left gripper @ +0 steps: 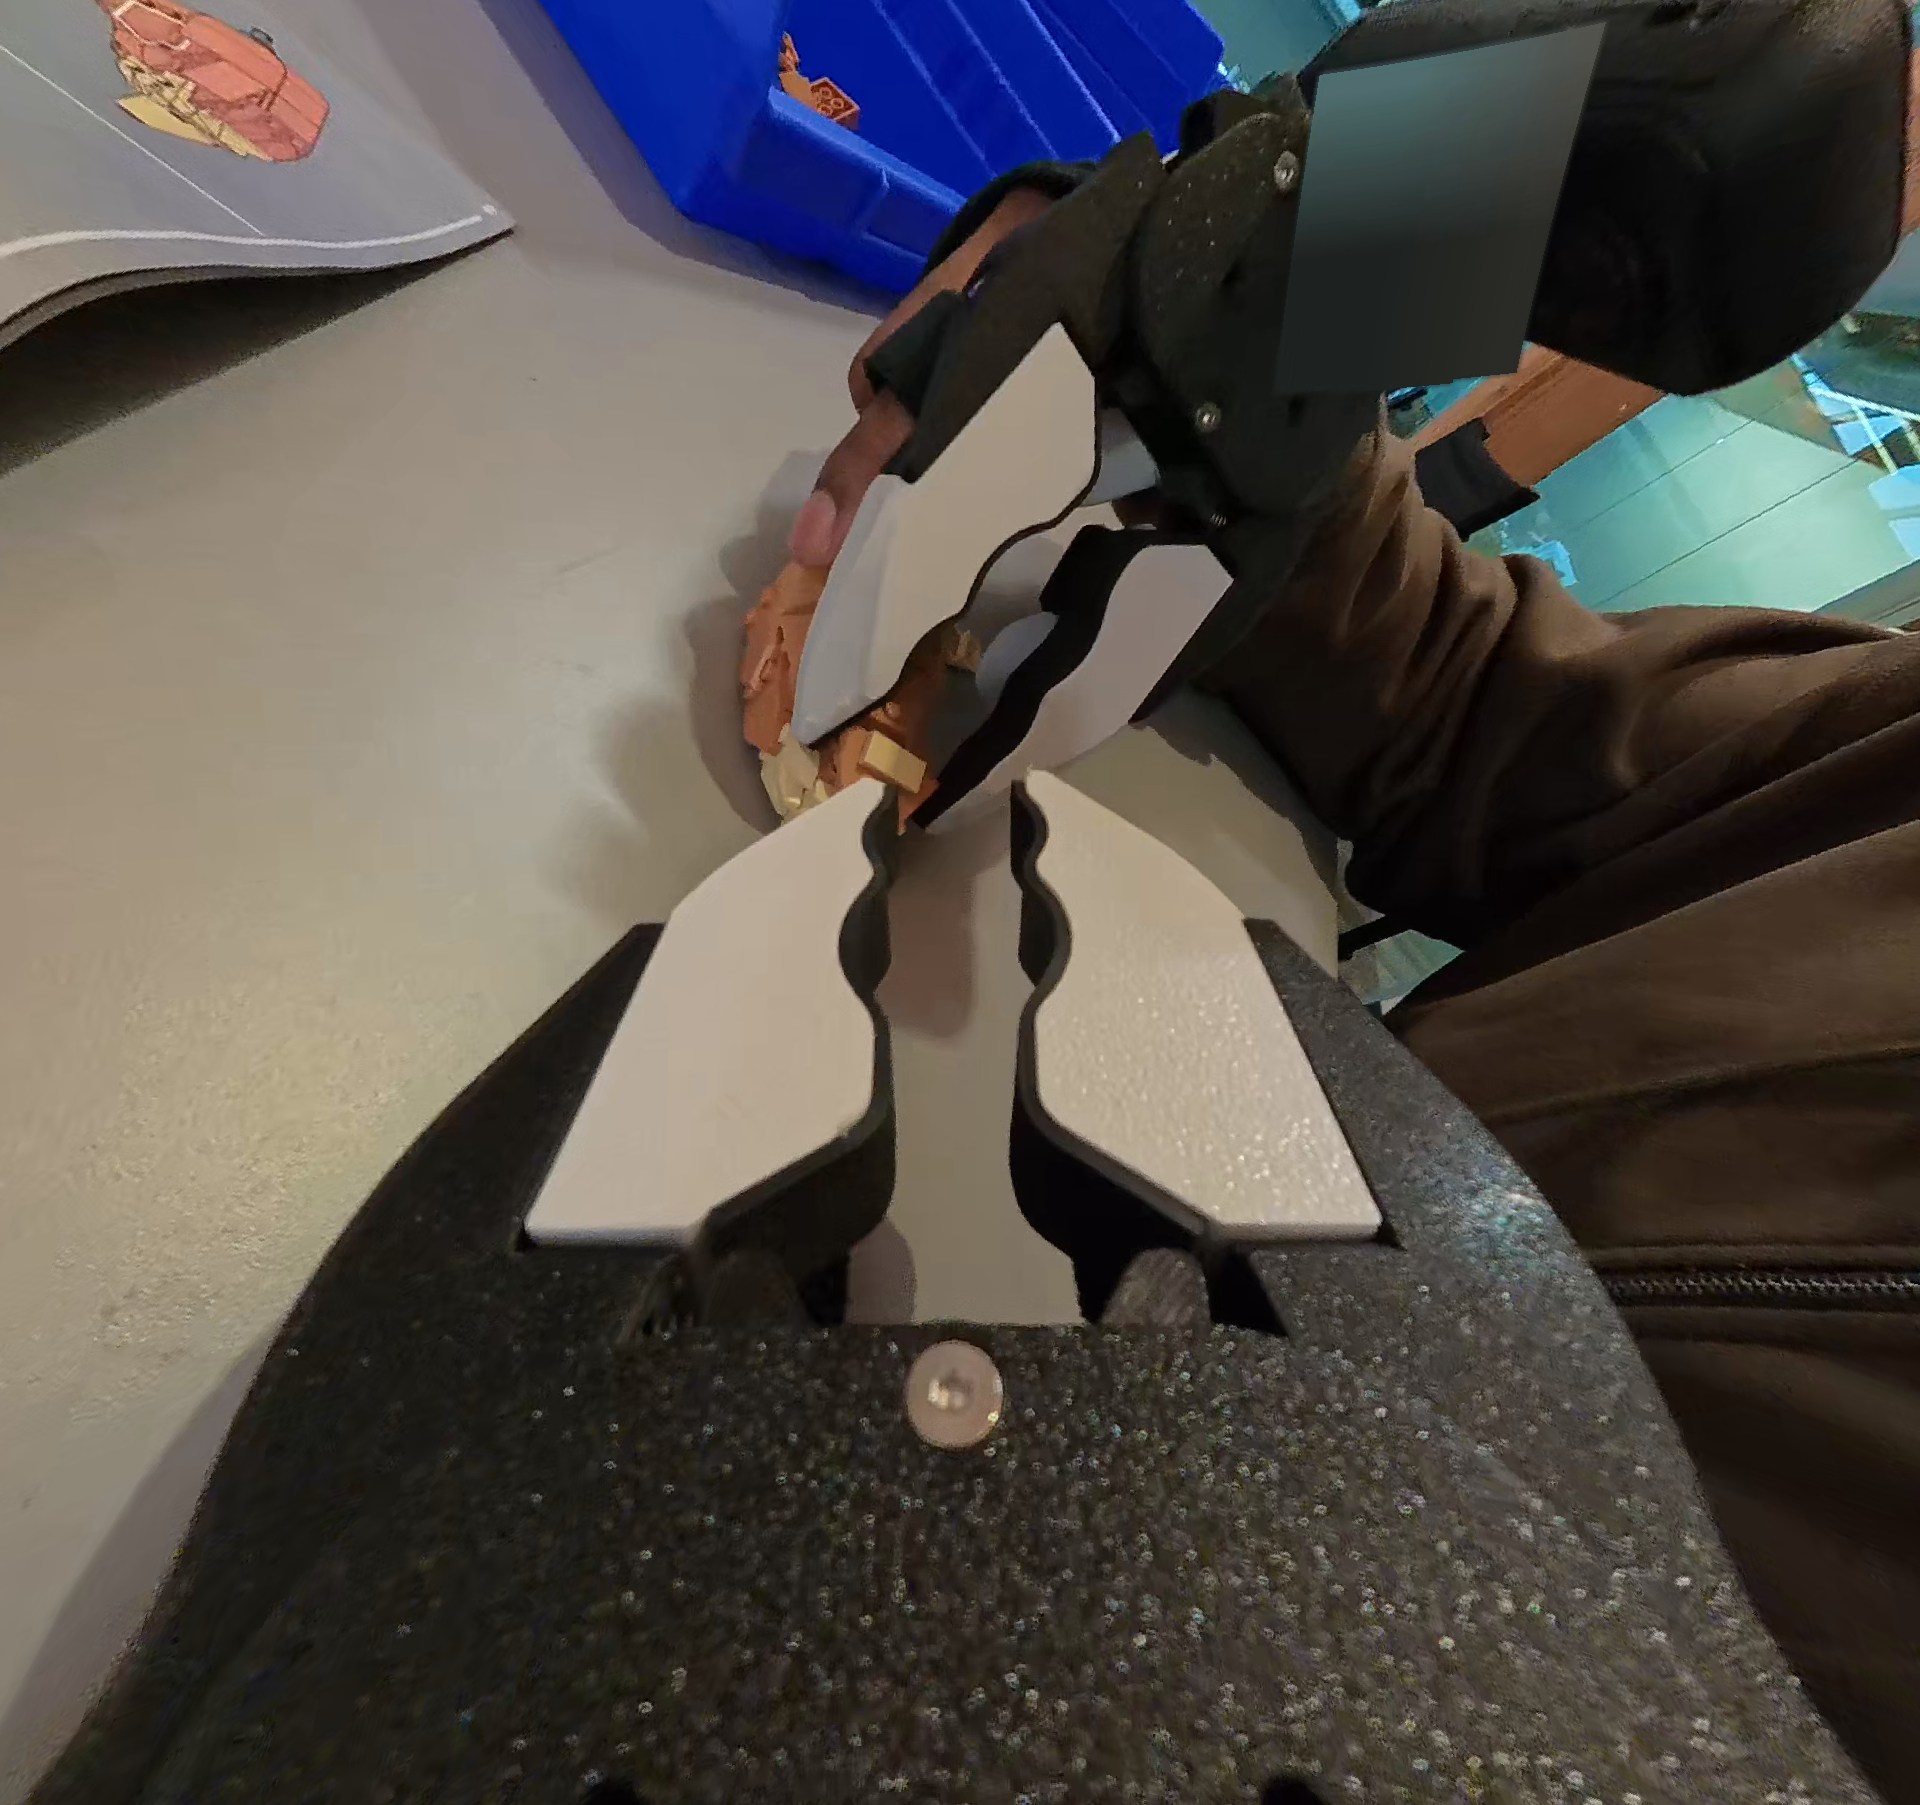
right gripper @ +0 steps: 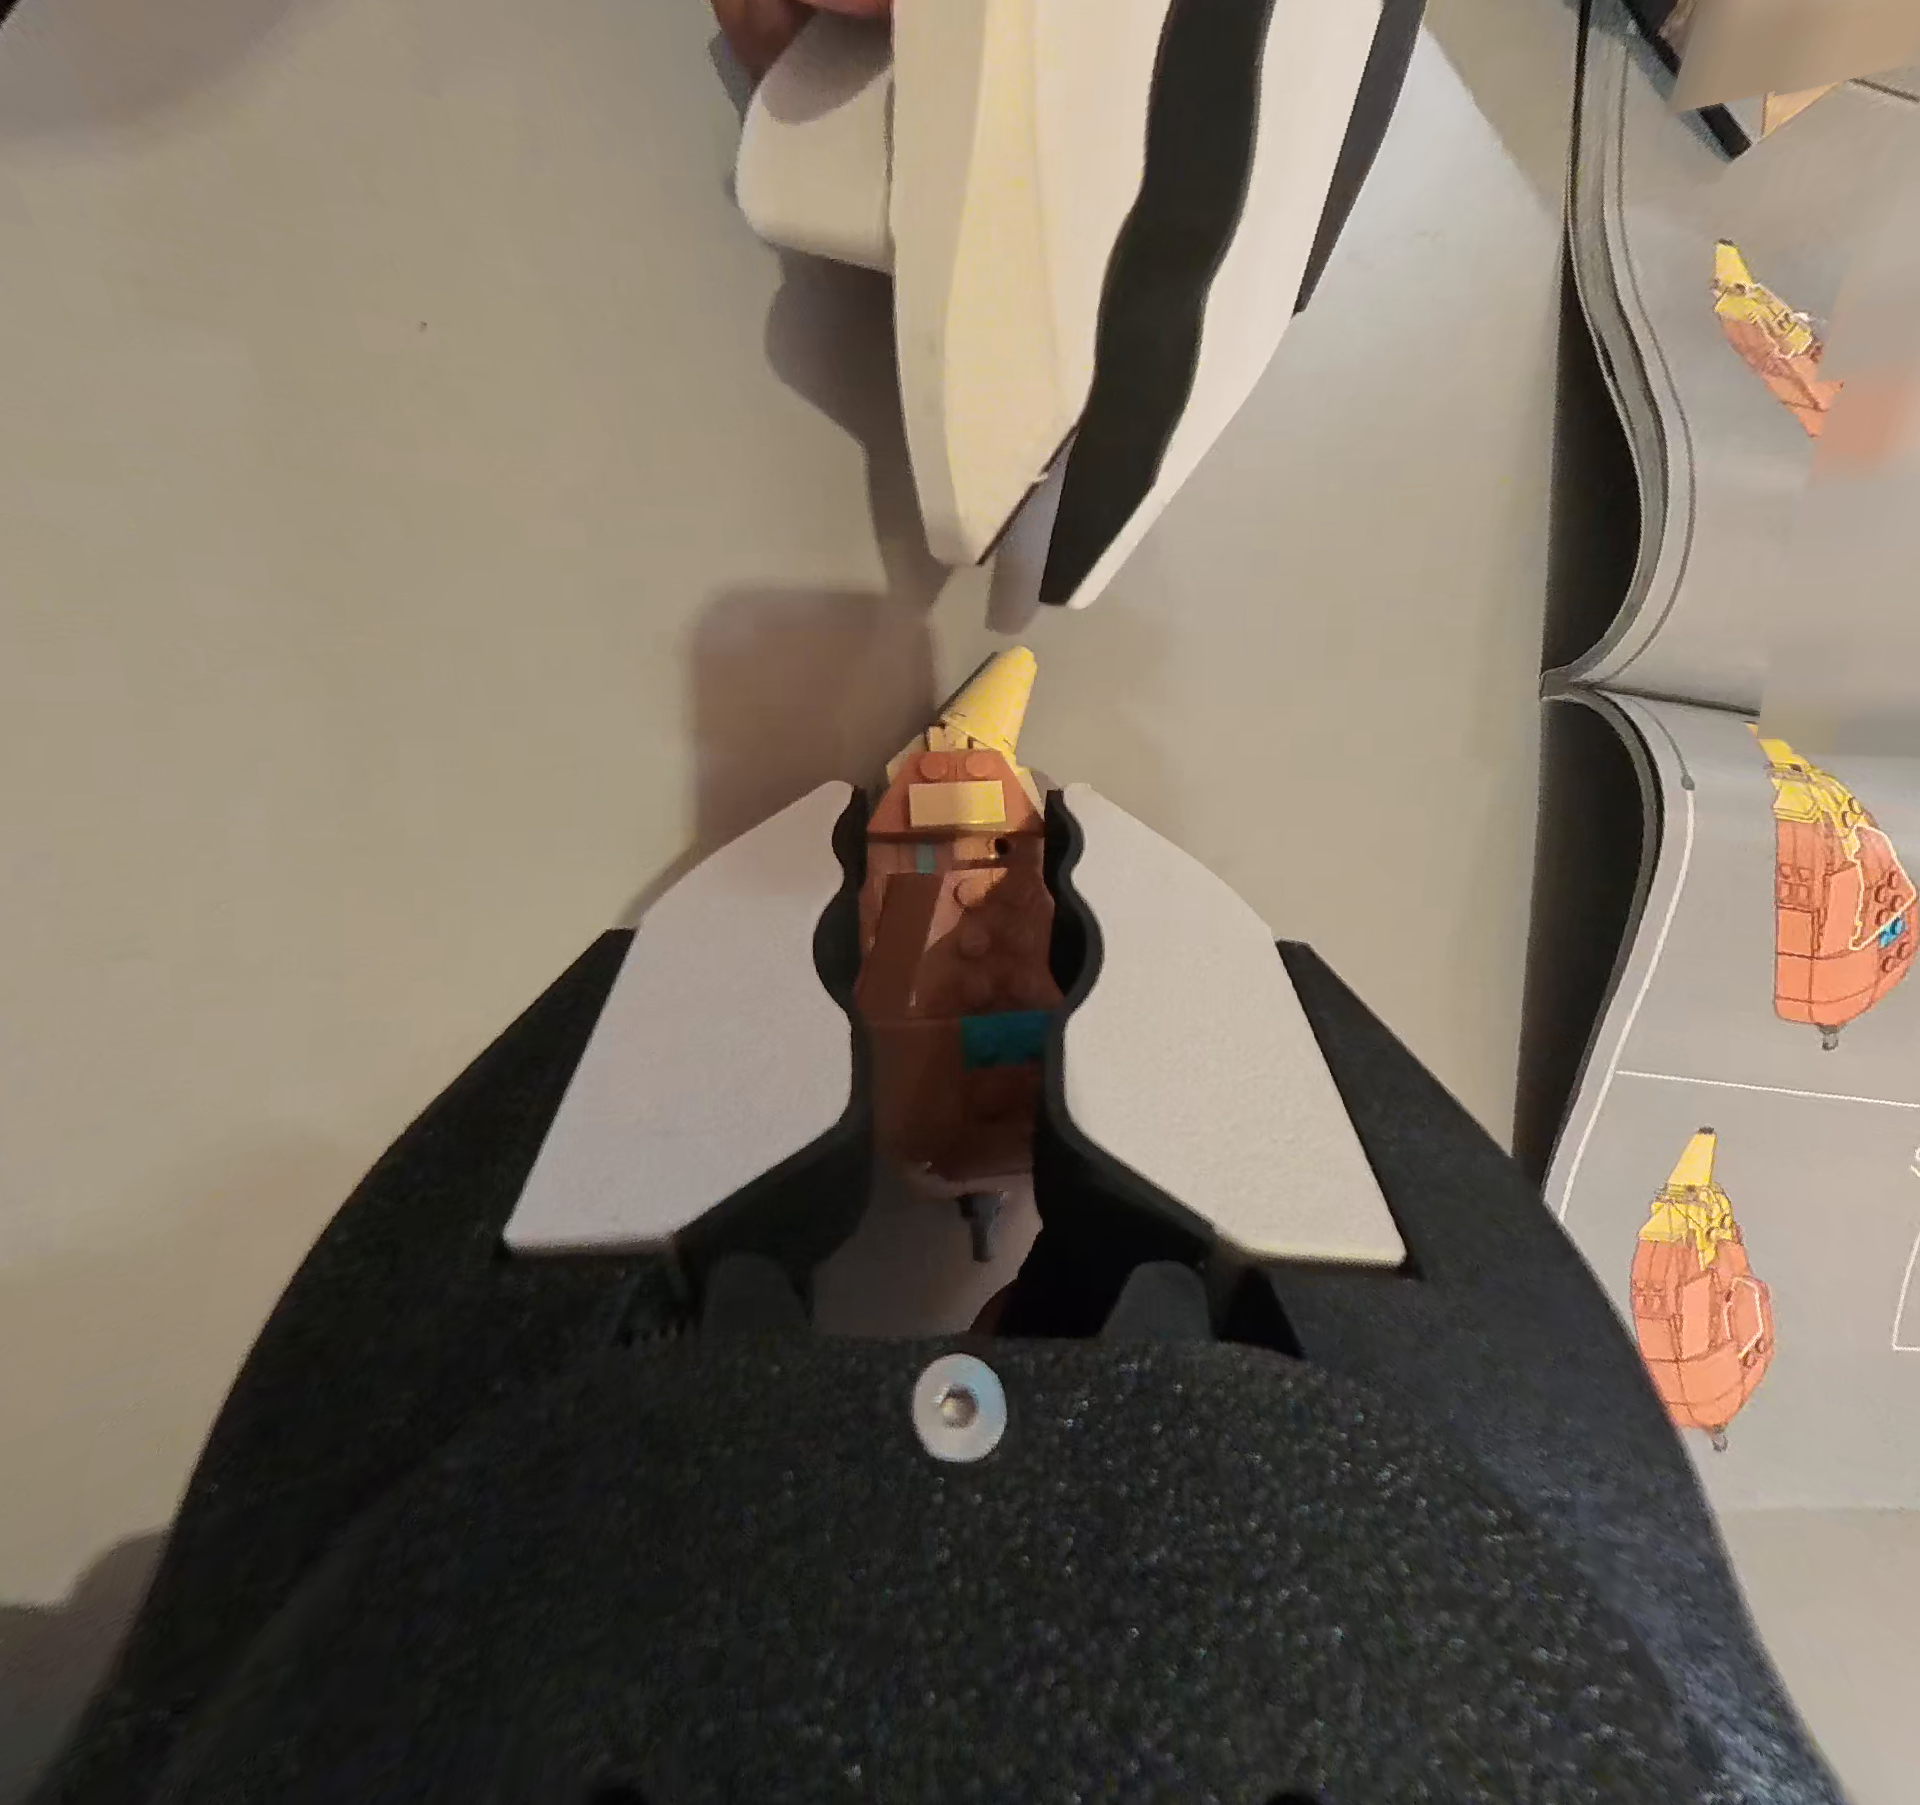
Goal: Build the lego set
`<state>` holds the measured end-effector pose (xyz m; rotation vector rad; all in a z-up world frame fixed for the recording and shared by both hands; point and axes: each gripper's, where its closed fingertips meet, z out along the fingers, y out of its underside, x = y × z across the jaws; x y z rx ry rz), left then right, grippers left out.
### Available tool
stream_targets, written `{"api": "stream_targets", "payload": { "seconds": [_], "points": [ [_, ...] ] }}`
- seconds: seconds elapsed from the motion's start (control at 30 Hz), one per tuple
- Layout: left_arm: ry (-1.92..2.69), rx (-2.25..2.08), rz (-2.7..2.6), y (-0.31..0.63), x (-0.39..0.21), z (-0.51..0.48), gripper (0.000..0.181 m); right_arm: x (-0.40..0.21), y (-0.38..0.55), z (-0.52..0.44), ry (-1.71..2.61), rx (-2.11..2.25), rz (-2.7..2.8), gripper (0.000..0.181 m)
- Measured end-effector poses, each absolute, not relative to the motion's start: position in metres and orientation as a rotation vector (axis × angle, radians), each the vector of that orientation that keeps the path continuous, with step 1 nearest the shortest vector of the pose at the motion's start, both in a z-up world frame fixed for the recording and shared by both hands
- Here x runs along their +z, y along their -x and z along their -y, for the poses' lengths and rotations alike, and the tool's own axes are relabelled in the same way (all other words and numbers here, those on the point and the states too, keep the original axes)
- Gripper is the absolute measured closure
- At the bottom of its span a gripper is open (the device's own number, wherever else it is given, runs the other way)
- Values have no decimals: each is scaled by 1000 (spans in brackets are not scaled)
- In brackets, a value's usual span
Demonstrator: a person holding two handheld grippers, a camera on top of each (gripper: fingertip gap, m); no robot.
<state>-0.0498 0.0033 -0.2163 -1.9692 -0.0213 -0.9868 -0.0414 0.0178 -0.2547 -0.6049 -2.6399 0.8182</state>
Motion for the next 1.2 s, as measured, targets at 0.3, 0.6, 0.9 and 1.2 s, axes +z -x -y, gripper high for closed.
{"api": "stream_targets", "payload": {
  "seconds": [0.3,0.6,0.9,1.2],
  "points": [
    [2027,-876,-43,49,-223,-4,160,-253,42,-24,619,802,2614,143],
    [2116,-494,-386,40,-239,-9,155,-242,20,-50,732,881,2452,123],
    [2142,-311,-485,41,-248,-21,151,-259,20,-65,836,1053,2452,115],
    [2167,-292,-489,40,-251,-25,156,-265,22,-57,793,1029,2521,125]
  ]
}}
